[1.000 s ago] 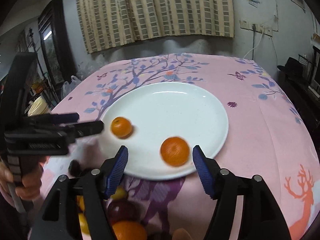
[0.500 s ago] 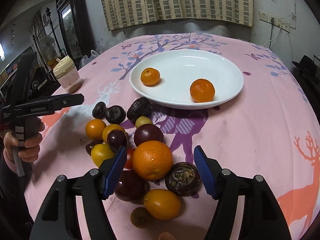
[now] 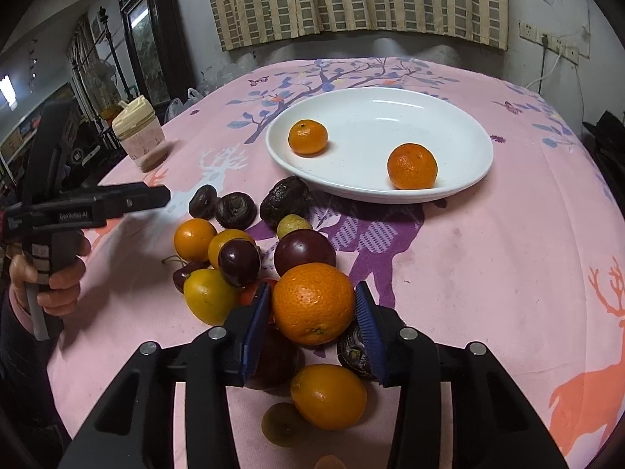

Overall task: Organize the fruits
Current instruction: 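Grasp a dark plum with the left tool while the right tool grasps an orange, place both on the plate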

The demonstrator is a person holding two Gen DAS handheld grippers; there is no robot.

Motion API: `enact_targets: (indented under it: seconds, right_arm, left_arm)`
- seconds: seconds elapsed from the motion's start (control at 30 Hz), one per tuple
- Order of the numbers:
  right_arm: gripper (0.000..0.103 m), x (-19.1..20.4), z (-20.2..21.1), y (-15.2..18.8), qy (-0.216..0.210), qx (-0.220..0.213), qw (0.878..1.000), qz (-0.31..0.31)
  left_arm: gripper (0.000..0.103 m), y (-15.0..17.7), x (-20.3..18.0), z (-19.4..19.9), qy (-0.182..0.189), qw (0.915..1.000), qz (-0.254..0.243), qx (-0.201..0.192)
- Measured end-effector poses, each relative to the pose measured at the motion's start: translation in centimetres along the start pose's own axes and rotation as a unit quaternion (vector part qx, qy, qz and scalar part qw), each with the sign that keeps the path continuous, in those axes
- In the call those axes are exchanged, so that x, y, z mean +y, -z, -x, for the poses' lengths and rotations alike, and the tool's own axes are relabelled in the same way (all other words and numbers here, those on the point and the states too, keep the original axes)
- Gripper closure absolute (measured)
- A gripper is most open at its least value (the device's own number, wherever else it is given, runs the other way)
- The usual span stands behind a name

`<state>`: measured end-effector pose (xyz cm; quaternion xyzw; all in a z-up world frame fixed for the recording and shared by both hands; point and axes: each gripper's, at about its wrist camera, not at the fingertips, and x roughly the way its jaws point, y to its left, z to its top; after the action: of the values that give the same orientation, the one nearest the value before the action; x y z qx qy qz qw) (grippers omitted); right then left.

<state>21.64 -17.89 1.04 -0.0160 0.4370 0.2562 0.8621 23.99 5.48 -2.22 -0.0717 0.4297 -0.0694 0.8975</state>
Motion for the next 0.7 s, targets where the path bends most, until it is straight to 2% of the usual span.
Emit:
enact_targets:
  seconds: [0.03, 0.07, 0.1, 0.13, 0.2, 0.33, 0.47, 0.63, 0.7]
  right_arm:
    - [0.059, -0.3, 0.1, -0.1, -0.006, -0.002, 1.0, -0.01]
    - [0.059, -0.8, 0.3, -0.2, -0.014, -0.005, 1.0, -0.023]
    - [0.059, -1.3, 0.6, -0.3, -0.022, -0.012, 0.999, -0.039]
    - [0.059, -1.7, 0.9, -0.4, -0.025, -0.018, 0.998, -0.049]
    - [0.059, -2.2, 1.3, -0.5, -0.024, -0.026, 0.998, -0.059]
    - [0.059, -2.6, 1.6, -0.7, -0.021, -0.036, 0.997, -0.068]
    - [0.059, -2.7, 1.6, -0.6, -0.019, -0.037, 0.997, -0.07]
    - [0.059, -2.8, 1.4, -0.7, -0.014, -0.037, 0.997, -0.072]
    - [0.059, -2.9, 1.3, -0.6, -0.013, -0.035, 0.997, -0.074]
  left_arm:
    - [0.005, 0.0, -0.3, -0.2, 0.002, 1.0, -0.008, 0.0]
    - [0.01, 0.0, -0.8, -0.4, -0.001, 0.9997, -0.025, -0.001]
    - [0.016, 0.0, -1.3, -0.6, -0.005, 0.9991, -0.042, -0.002]
    - [0.027, -0.1, -1.8, -0.9, -0.007, 0.9981, -0.061, -0.001]
    - [0.03, -0.1, -2.4, -1.5, -0.002, 0.9964, -0.085, 0.004]
    - [0.036, -0.4, -2.4, -2.5, 0.002, 0.9955, -0.093, 0.016]
    - [0.048, -0.9, -1.5, -3.1, 0.023, 0.9966, -0.074, 0.027]
    - [0.052, -1.2, -1.4, -4.1, 0.032, 0.9962, -0.07, 0.04]
    - [0.062, -1.1, -1.5, -4.7, 0.039, 0.9952, -0.074, 0.052]
